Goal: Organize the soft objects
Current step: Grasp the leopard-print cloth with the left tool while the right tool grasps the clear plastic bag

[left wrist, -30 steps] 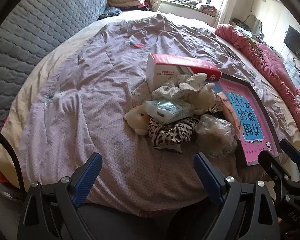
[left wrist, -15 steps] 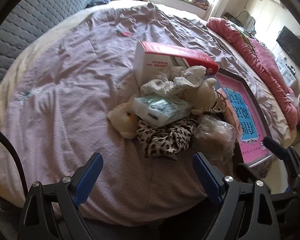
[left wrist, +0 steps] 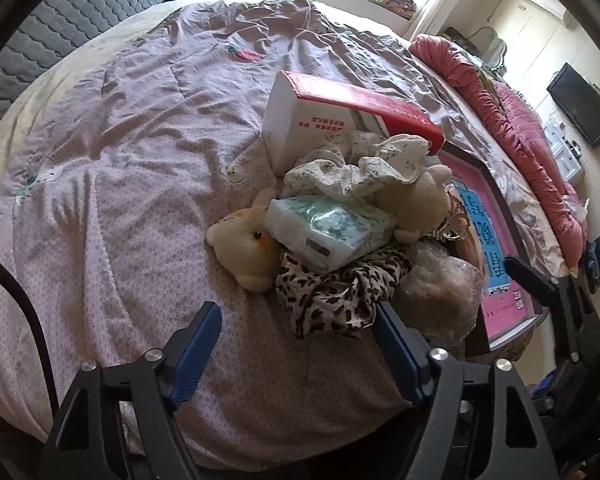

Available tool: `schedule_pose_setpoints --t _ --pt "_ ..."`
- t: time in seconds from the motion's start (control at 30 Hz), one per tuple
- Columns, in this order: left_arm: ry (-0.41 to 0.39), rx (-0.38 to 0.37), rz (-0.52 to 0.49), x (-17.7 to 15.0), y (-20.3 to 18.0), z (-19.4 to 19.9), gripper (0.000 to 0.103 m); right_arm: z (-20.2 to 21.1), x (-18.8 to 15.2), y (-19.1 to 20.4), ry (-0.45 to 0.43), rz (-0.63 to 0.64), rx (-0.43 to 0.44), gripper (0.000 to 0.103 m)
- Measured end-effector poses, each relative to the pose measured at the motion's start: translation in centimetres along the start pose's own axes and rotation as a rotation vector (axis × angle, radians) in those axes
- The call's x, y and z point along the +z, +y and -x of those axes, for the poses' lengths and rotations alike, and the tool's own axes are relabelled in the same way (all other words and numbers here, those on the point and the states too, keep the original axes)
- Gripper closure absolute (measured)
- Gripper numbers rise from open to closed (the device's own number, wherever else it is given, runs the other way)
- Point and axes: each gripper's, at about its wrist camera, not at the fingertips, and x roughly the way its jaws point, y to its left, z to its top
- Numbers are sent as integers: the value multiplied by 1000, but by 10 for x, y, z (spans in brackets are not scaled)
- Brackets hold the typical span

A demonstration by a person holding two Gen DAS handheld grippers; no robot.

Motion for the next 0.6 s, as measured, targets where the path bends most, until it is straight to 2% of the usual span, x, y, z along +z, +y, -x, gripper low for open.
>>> schedule_pose_setpoints --t 0.13,0.17,0.2,0.23,0.5,0.57,0.6 --pt "7 -45 22 3 3 -4 42 -6 3 4 -6 27 -8 16" --pt "6 -60 22 3 3 -5 45 -8 3 4 -5 26 -6 20" --pt "7 -66 23 4 3 -6 47 -11 4 4 -1 23 2 31" --pt "8 -76 24 4 2 -6 49 -13 4 4 2 23 14 36" --pt "17 -135 2 5 -6 -12 70 -14 3 2 -16 8 40 44" --pt "13 -152 -14 4 -9 -11 81 -11 1 -2 -22 -19 57 44" --pt "11 -156 -23 4 -10 -10 84 -9 1 -4 -28 -28 64 45"
